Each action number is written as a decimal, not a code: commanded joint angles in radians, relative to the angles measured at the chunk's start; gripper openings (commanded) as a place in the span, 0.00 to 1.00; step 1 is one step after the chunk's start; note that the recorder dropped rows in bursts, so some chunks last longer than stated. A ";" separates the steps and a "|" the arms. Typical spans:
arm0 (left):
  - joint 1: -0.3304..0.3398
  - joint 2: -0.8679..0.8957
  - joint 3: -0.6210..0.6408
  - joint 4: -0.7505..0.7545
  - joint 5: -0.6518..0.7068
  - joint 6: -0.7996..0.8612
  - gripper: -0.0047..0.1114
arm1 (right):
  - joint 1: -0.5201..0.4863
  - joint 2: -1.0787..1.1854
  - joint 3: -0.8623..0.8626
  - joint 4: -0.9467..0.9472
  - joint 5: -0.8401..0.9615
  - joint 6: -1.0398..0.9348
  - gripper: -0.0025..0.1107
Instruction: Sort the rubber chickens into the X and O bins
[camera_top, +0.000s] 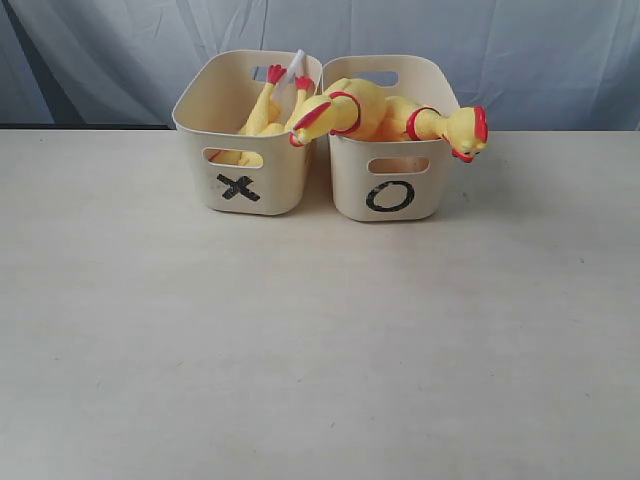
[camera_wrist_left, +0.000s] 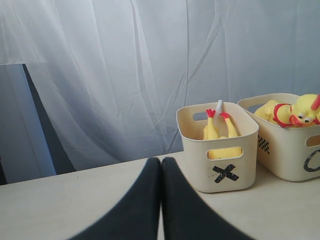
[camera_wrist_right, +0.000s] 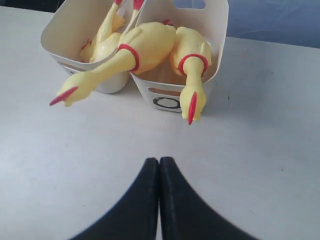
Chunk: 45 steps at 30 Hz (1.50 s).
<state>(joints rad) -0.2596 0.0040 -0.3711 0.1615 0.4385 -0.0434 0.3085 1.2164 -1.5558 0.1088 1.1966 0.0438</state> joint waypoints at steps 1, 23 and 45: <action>0.000 -0.004 0.004 0.001 -0.007 -0.001 0.04 | 0.007 -0.150 0.172 -0.031 -0.116 -0.008 0.02; 0.000 -0.004 0.004 0.001 -0.007 -0.001 0.04 | 0.007 -0.836 0.819 -0.031 -0.519 -0.077 0.02; 0.258 -0.004 0.004 0.001 -0.007 -0.001 0.04 | 0.005 -1.216 1.082 0.114 -0.782 -0.073 0.02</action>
<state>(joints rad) -0.0281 0.0040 -0.3711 0.1615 0.4385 -0.0434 0.3128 0.0055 -0.4898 0.1816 0.4639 -0.0264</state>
